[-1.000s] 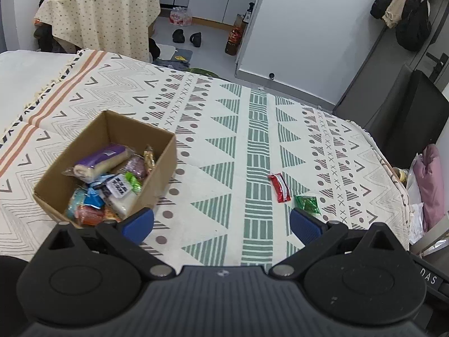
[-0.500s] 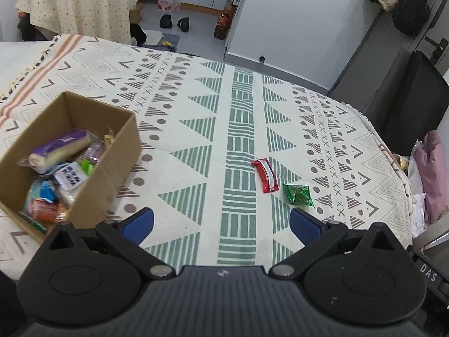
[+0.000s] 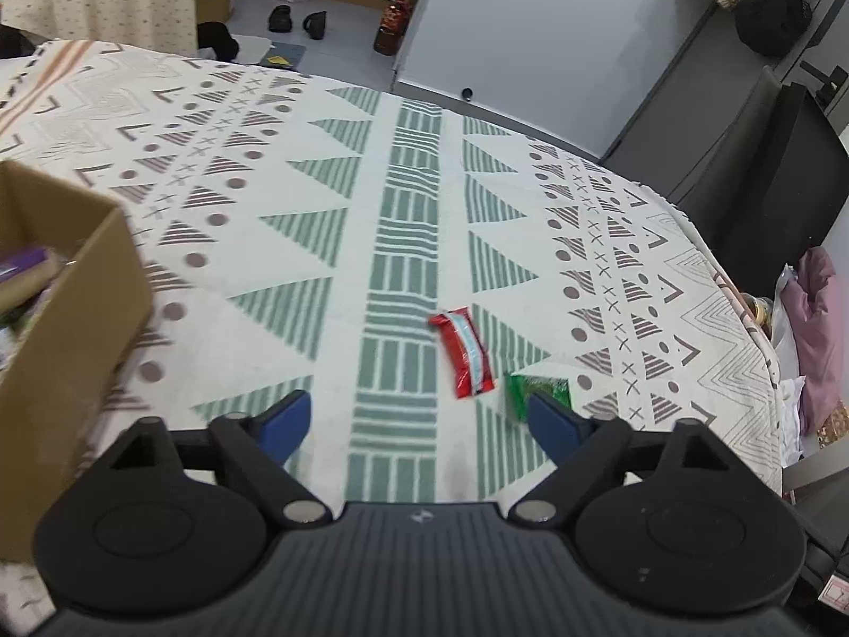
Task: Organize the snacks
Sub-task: 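Move both tools toward the red bar and green candy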
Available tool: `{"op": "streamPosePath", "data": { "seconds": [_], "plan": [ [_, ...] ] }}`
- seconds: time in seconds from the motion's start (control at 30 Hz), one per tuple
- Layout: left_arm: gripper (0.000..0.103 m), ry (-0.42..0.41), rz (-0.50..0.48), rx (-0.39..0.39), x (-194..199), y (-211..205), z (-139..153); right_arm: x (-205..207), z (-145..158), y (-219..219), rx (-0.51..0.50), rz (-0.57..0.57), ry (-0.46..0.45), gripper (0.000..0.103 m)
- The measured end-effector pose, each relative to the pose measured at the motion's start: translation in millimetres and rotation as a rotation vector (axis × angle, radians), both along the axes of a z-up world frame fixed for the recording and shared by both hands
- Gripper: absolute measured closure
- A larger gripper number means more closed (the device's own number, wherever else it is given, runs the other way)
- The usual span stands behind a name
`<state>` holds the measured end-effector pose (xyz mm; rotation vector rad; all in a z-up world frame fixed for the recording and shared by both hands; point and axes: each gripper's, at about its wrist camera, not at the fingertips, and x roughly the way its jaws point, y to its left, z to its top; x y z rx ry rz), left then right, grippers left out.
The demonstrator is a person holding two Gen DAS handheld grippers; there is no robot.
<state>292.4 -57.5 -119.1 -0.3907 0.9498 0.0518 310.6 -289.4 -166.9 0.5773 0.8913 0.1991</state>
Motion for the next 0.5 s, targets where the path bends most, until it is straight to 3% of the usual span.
{"op": "streamPosePath", "data": {
  "seconds": [0.2, 0.37, 0.5],
  "plan": [
    [0.043, 0.01, -0.022, -0.029, 27, -6, -21, 25, -16, 9, 0.04, 0.019, 0.025, 0.023],
    [0.049, 0.001, -0.028, -0.056, 42, -7, -34, 41, -27, 15, 0.082, 0.017, 0.048, 0.024],
    [0.052, -0.003, -0.039, -0.068, 54, -10, -42, 54, -38, 21, 0.094, 0.025, 0.084, 0.035]
  ]
}}
